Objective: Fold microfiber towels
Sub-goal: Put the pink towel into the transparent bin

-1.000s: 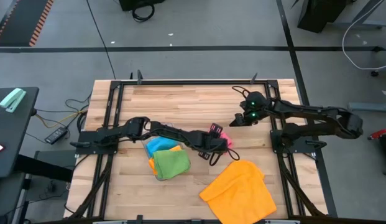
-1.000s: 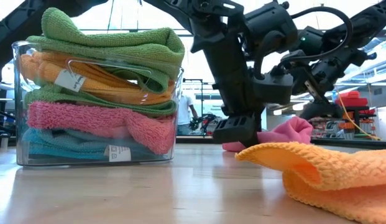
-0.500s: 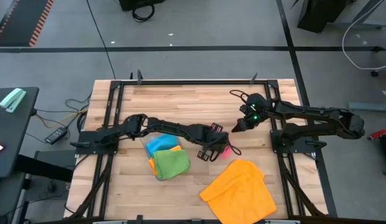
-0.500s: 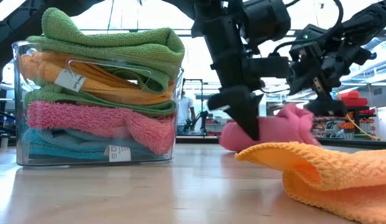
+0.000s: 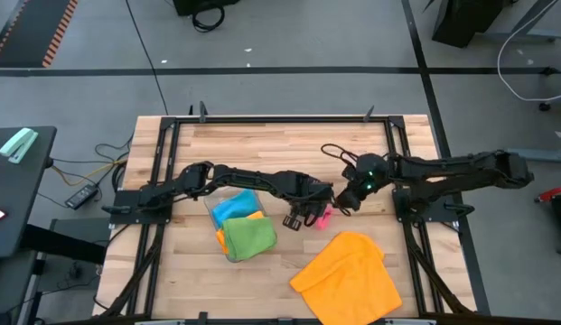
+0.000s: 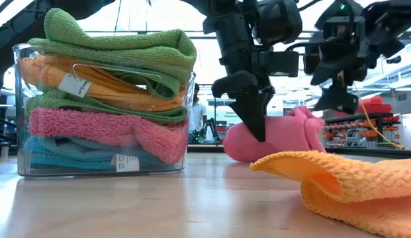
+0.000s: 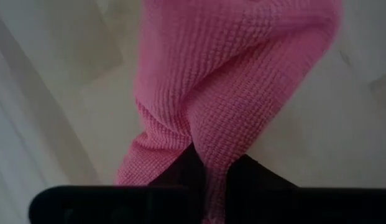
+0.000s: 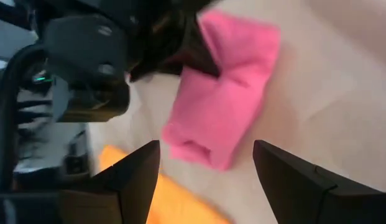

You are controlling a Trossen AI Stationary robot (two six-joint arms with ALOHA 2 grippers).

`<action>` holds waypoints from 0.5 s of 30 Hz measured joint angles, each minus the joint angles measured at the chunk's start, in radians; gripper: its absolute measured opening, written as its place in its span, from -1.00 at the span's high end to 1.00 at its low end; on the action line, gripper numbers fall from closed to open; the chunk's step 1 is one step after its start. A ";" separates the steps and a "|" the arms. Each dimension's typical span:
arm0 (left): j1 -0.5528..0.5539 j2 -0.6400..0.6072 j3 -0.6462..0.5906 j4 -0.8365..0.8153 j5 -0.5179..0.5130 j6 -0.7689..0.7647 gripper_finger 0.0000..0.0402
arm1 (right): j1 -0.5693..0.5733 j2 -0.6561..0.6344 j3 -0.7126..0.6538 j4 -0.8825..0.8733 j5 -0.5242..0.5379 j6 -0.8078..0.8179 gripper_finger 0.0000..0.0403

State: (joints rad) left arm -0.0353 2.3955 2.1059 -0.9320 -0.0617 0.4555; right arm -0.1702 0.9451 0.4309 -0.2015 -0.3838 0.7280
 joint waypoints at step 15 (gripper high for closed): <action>0.042 -0.018 0.001 -0.083 0.149 -0.162 0.82 | 0.434 0.085 0.000 0.132 0.617 -0.288 -0.26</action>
State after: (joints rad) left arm 0.0069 2.3774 2.1071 -1.0150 0.0875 0.2932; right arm 0.2642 1.0303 0.4309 -0.0699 0.2337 0.4401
